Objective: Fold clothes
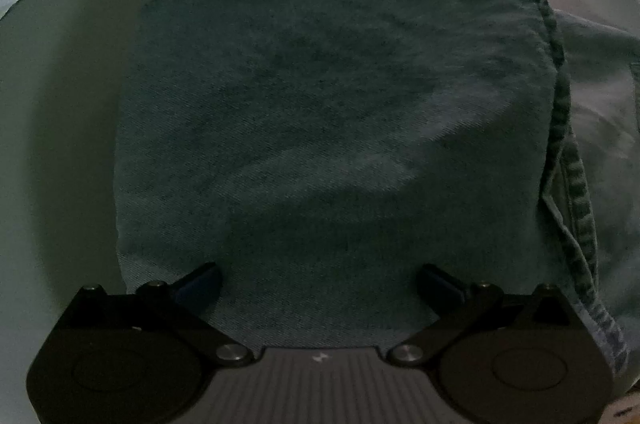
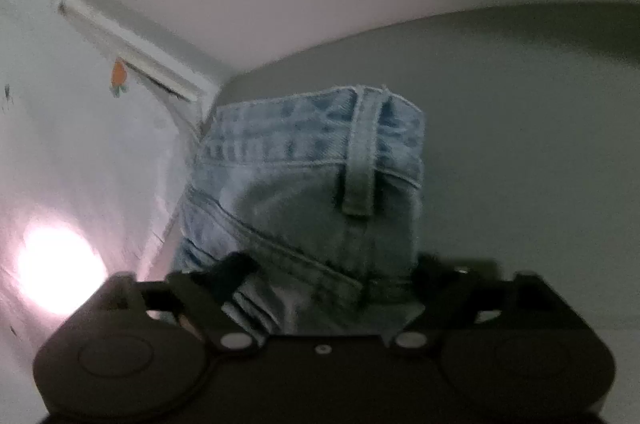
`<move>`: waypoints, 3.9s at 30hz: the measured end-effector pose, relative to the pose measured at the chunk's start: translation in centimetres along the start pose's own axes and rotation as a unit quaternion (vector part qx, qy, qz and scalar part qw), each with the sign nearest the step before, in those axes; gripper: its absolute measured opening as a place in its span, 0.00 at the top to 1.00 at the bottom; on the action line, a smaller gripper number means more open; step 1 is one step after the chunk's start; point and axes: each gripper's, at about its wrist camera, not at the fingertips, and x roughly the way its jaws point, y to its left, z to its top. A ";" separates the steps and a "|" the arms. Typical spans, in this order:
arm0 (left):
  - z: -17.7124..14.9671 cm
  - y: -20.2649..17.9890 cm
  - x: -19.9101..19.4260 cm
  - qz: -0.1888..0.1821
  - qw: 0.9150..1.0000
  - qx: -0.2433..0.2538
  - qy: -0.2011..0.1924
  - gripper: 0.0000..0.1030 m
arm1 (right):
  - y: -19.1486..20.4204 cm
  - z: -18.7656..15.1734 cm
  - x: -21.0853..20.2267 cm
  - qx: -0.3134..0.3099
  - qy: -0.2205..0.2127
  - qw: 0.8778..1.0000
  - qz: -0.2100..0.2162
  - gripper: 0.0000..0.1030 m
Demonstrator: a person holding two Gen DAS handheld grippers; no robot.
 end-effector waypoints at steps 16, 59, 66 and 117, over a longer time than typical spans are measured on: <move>-2.4 -0.7 0.1 0.000 0.999 -0.003 -0.033 0.00 | -3.8 -5.8 -3.6 0.325 -0.026 0.884 0.334 0.74; -15.3 22.7 -9.0 -0.029 0.985 -0.105 -0.137 0.00 | 12.6 -40.7 -7.0 0.091 0.322 0.921 0.199 0.36; -13.9 21.1 -8.6 -0.072 0.981 -0.073 -0.164 0.00 | 12.8 -41.0 -9.9 0.046 0.327 0.917 0.224 0.24; -3.8 15.8 -1.0 -0.207 0.951 -0.191 -0.130 0.00 | 18.3 -26.3 5.2 -0.432 0.317 0.841 0.071 0.15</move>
